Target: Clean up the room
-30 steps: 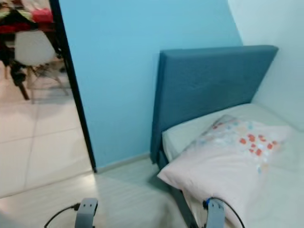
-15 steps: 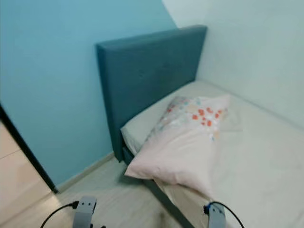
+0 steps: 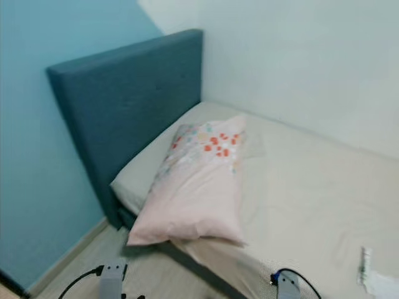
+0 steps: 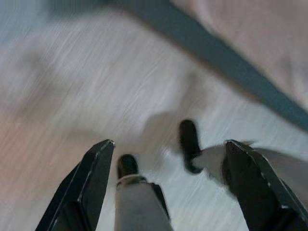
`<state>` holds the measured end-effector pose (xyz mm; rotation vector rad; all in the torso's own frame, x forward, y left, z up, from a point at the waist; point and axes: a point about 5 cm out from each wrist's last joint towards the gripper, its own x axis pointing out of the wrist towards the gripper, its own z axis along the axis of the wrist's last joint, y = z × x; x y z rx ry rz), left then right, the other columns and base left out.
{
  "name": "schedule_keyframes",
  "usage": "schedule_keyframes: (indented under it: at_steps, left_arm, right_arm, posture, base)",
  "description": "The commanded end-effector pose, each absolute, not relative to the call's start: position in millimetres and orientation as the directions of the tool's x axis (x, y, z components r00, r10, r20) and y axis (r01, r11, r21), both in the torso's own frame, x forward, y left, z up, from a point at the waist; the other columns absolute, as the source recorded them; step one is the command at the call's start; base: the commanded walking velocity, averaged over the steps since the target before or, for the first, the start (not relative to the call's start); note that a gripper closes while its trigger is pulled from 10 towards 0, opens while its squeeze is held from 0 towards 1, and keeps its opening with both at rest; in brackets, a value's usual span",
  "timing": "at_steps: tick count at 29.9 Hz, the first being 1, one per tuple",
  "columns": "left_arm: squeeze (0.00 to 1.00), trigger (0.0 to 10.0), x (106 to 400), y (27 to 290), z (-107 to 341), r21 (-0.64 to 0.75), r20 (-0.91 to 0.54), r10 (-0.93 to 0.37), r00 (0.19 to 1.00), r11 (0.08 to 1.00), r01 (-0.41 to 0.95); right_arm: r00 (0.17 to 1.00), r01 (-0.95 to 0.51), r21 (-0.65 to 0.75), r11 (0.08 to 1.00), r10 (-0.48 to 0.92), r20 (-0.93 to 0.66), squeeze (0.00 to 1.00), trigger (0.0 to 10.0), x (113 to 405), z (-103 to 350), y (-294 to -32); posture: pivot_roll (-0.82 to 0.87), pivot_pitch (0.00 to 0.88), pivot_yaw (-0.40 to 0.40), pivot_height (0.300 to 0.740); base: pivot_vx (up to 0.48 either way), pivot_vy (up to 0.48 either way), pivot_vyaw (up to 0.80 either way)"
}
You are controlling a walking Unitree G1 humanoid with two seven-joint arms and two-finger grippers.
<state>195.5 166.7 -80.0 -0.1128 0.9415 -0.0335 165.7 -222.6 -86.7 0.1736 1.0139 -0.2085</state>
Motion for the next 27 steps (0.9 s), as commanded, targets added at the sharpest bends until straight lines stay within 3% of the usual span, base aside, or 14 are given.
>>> schedule_keyframes:
  at_steps: [1, 27]
  left_arm:
    - [0.0, 10.0, 187.7, 168.4, -83.9, -0.114, -0.821, -0.074, 0.566, 0.993, -0.035]
    - [0.0, 10.0, 187.1, 171.0, -84.1, -0.08, -0.825, -0.065, 0.562, 0.997, -0.003]
  right_arm:
    - [0.5, 0.258, 0.052, 0.965, -0.087, -0.862, 0.0, 10.0, 162.4, -88.8, -219.9]
    - [0.506, 0.237, 0.056, 0.97, -0.074, -0.859, 0.0, 10.0, 161.3, -89.3, -218.4]
  posture:
    - [0.05, 0.005, -0.059, 0.74]
    - [0.04, 0.007, -0.056, 0.74]
  base:
    - [0.0, 0.0, -0.8]
    - [0.0, 0.0, -0.8]
